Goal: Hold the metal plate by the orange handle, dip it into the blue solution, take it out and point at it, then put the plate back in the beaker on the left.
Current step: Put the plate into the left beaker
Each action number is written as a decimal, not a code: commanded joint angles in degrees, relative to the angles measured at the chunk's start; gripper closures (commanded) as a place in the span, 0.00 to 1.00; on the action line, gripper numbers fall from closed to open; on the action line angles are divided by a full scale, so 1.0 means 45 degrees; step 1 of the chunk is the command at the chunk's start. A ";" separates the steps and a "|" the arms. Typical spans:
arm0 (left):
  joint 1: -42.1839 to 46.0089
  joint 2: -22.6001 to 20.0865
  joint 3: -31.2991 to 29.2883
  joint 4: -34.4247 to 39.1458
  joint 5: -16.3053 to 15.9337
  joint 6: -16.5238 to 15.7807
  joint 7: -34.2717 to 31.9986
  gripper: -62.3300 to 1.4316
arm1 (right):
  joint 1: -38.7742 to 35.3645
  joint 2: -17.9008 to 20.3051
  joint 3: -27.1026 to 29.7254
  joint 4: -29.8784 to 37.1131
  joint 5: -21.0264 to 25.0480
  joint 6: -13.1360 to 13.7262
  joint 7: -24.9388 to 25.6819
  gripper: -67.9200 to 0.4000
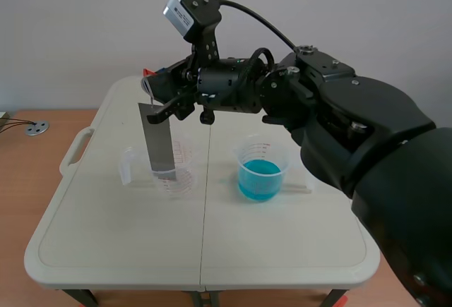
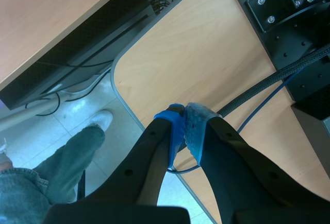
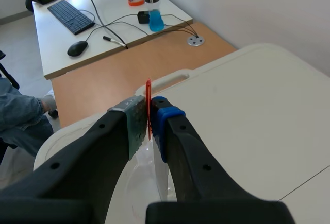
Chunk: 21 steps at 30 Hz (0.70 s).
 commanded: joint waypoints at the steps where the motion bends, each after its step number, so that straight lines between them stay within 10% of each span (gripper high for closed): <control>1: 0.0194 -0.0068 -0.0010 0.0087 -0.0078 -0.0019 -0.0083 0.95 | 0.0335 -0.0267 -0.0015 -0.0063 0.0151 0.0097 0.0267 0.97; 21: 0.0160 -0.0073 -0.0010 0.0087 -0.0078 -0.0019 -0.0029 0.95 | 0.0340 -0.0277 -0.0010 -0.0928 -0.0243 0.0087 0.0068 0.90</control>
